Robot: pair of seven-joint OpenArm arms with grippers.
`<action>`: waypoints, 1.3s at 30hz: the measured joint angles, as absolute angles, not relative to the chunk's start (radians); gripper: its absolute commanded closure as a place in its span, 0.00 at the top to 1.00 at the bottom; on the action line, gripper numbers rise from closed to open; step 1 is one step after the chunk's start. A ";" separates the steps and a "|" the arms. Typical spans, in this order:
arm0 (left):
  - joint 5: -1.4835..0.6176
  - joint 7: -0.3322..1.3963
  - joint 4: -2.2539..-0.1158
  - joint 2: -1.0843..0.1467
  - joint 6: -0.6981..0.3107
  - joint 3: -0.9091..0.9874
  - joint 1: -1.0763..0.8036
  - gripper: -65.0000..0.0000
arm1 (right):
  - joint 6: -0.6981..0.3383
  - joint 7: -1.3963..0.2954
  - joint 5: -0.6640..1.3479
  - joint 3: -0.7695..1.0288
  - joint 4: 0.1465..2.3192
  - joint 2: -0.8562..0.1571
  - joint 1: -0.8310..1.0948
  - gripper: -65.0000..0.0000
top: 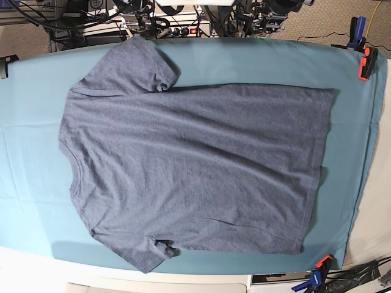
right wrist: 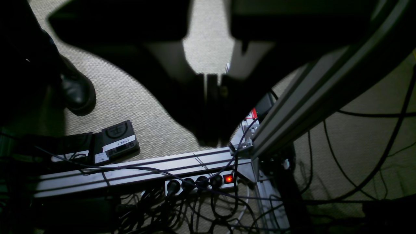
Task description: Fold the T-shirt properly
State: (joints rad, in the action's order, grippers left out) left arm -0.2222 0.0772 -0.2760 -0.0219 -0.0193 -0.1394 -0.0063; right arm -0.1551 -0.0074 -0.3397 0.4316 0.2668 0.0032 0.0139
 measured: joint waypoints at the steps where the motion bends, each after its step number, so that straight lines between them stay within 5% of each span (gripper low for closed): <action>1: -0.222 0.077 -0.276 -0.022 -0.019 -0.139 -0.006 0.04 | -0.155 -0.007 -0.340 0.432 0.267 0.003 0.014 0.00; 39: -0.223 0.081 -0.278 -0.022 -0.019 -0.139 -0.025 0.04 | -0.155 -0.007 -0.340 0.432 0.267 0.003 0.014 0.00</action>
State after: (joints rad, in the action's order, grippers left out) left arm -0.2230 0.0807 -0.2775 -0.0219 -0.0193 -0.1394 -0.0246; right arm -0.1551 -0.0071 -0.3397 0.4316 0.2668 0.0032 0.0139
